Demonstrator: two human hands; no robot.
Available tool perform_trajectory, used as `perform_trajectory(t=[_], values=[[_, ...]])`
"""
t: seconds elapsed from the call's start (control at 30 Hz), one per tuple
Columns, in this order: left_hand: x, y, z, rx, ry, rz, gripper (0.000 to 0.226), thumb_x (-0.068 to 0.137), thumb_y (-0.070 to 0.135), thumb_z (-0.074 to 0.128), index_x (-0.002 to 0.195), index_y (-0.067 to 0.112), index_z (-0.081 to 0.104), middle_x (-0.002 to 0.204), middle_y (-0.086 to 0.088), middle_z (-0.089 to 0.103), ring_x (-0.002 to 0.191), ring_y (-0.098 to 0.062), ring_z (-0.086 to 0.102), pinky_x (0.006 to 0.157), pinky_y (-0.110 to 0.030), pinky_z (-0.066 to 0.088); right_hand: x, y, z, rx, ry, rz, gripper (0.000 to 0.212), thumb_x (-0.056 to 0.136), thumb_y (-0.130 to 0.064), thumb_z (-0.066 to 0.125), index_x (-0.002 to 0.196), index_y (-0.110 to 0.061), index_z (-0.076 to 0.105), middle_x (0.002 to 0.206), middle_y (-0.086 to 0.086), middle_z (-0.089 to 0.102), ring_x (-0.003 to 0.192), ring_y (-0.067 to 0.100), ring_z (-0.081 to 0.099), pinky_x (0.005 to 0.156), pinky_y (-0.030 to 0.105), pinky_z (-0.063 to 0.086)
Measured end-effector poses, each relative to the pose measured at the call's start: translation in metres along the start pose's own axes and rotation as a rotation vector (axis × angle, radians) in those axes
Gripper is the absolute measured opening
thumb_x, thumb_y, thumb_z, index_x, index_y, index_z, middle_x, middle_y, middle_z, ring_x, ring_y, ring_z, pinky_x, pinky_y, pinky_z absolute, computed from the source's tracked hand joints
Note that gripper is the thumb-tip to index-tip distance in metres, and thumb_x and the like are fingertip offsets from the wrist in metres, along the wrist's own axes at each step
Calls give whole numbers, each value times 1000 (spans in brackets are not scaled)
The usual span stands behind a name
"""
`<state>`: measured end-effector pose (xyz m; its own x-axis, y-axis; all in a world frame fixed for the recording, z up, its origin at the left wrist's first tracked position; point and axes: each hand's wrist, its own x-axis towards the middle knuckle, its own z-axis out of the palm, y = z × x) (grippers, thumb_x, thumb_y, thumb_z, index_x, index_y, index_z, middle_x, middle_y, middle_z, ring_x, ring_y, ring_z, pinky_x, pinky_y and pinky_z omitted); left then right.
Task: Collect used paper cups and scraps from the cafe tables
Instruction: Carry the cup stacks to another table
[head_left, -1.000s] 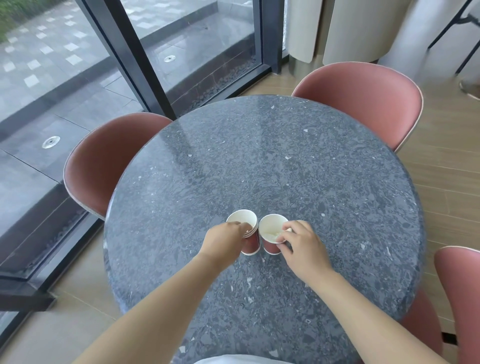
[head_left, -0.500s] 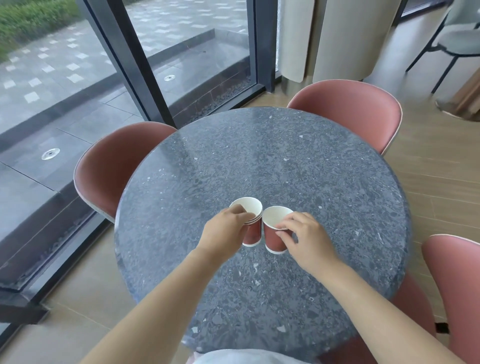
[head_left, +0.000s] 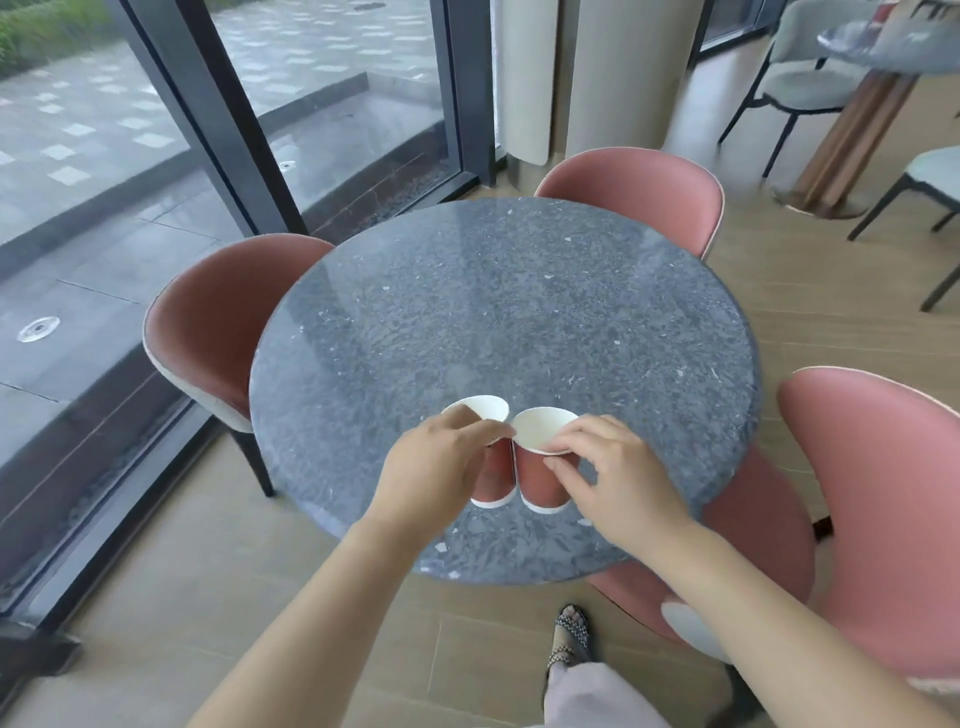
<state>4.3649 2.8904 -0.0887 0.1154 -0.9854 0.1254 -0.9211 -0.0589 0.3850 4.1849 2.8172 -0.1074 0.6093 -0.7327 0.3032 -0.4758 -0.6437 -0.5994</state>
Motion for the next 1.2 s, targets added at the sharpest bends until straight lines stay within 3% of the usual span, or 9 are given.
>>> perform_trajectory(t=[0.17, 0.4, 0.57, 0.63, 0.73, 0.87, 1.0, 1.2], values=[[-40, 19, 2, -35, -16, 44, 35, 90, 13, 48, 110, 38, 63, 110, 5, 61, 92, -23, 61, 65, -38, 52, -52, -24, -5, -21, 48, 73, 7, 79, -7, 68, 85, -10, 69, 87, -1, 64, 88, 21, 56, 79, 30, 46], [-62, 68, 10, -121, 22, 114, 33, 86, 10, 53, 104, 35, 66, 109, 10, 64, 88, -21, 62, 62, -39, 52, -109, -25, -33, -80, 189, 196, 8, 77, -8, 68, 82, -13, 66, 89, -2, 59, 90, 15, 53, 80, 14, 34], [-68, 108, 24, -105, 54, 170, 34, 83, 11, 59, 111, 30, 62, 105, 7, 67, 85, -23, 62, 62, -29, 45, -146, -10, -61, -89, 260, 232, 8, 77, -10, 69, 82, -16, 66, 90, -5, 59, 91, 12, 52, 81, 16, 38], [-67, 130, 32, -97, 49, 208, 36, 82, 12, 62, 115, 25, 61, 102, 4, 69, 86, -24, 63, 70, -33, 47, -165, 0, -77, -94, 285, 249, 8, 77, -10, 69, 81, -16, 66, 90, -5, 59, 91, 13, 52, 80, 18, 39], [-63, 176, 49, -112, 5, 282, 31, 81, 15, 64, 112, 22, 64, 103, 2, 70, 87, -27, 65, 77, -41, 50, -196, 20, -108, -114, 329, 284, 7, 77, -9, 70, 81, -14, 68, 90, -3, 59, 91, 16, 53, 80, 17, 38], [-59, 257, 85, -133, -38, 356, 26, 83, 18, 63, 108, 25, 66, 104, 5, 69, 83, -25, 65, 71, -37, 51, -249, 59, -165, -164, 367, 358, 8, 75, -9, 73, 80, -14, 72, 91, 3, 61, 87, 23, 55, 79, 22, 39], [-57, 348, 130, -162, -80, 448, 26, 84, 16, 61, 107, 25, 67, 98, 3, 70, 77, -27, 65, 68, -40, 51, -312, 104, -229, -203, 395, 446, 8, 74, -11, 75, 79, -17, 74, 93, 5, 60, 86, 23, 54, 76, 17, 34], [-54, 480, 192, -152, -106, 548, 28, 83, 17, 59, 106, 32, 66, 97, 6, 68, 76, -24, 62, 64, -37, 49, -400, 168, -313, -248, 458, 559, 9, 76, -14, 74, 83, -20, 75, 97, 4, 61, 93, 26, 54, 79, 26, 38]])
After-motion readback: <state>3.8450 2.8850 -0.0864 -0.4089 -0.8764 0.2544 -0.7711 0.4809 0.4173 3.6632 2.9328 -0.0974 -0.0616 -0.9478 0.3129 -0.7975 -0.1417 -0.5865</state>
